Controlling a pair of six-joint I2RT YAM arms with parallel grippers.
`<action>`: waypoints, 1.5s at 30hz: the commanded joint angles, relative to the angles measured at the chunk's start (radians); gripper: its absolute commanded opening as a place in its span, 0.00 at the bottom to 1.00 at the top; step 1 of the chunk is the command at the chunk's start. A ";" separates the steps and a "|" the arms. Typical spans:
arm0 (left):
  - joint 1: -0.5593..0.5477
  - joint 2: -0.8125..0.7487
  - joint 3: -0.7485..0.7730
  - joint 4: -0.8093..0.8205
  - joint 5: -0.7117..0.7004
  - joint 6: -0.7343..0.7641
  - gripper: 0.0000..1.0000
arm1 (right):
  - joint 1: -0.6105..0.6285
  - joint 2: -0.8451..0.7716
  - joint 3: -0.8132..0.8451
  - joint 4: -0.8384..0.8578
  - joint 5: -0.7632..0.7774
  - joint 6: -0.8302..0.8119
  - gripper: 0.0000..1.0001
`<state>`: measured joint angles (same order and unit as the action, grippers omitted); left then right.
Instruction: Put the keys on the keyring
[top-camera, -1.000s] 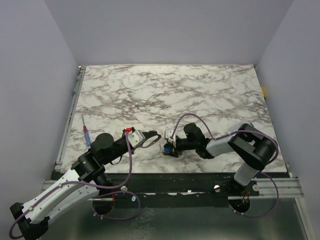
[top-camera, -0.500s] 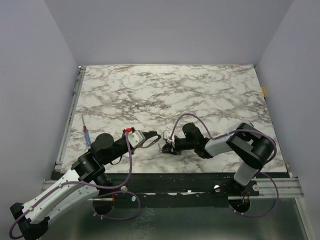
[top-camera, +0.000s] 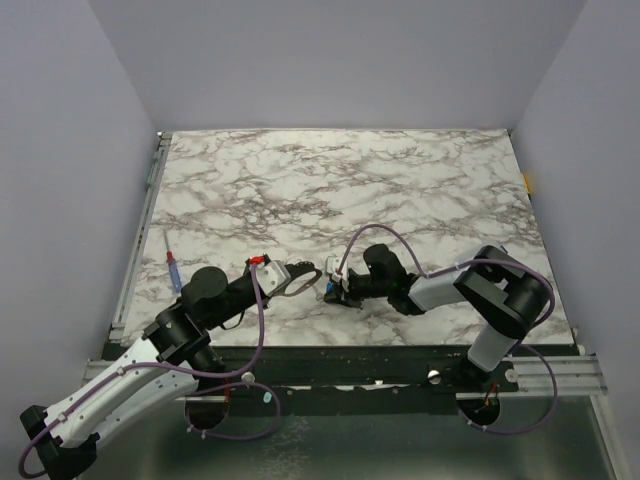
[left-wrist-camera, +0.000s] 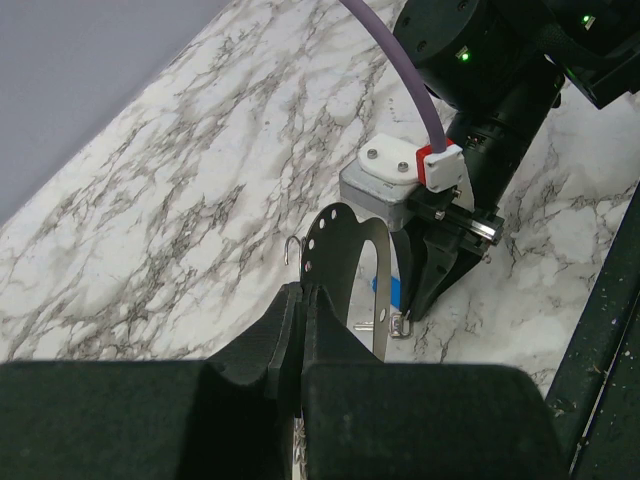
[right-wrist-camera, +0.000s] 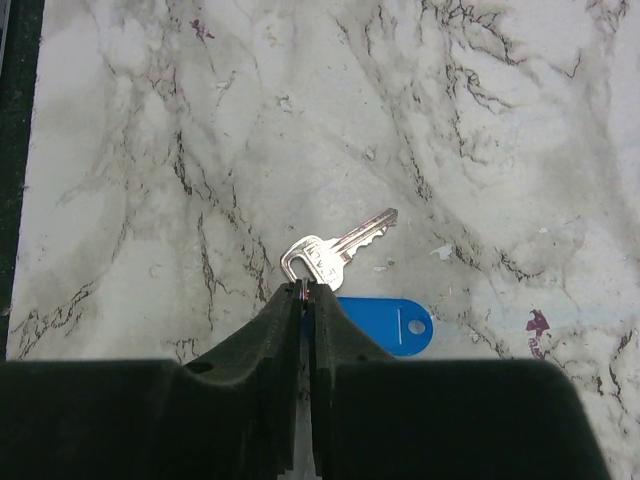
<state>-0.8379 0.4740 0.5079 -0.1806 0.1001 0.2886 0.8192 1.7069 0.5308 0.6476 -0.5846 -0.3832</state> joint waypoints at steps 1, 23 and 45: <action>0.003 -0.005 -0.011 0.042 -0.006 -0.005 0.00 | 0.003 -0.022 -0.018 -0.018 0.040 0.027 0.16; 0.004 -0.008 -0.011 0.043 0.001 -0.006 0.00 | 0.003 -0.061 -0.031 -0.026 0.066 0.020 0.30; 0.004 -0.006 -0.012 0.046 0.006 -0.008 0.00 | 0.003 -0.048 -0.029 -0.017 0.093 0.022 0.01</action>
<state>-0.8379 0.4740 0.5079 -0.1734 0.1005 0.2886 0.8192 1.6493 0.5083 0.5957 -0.5205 -0.3599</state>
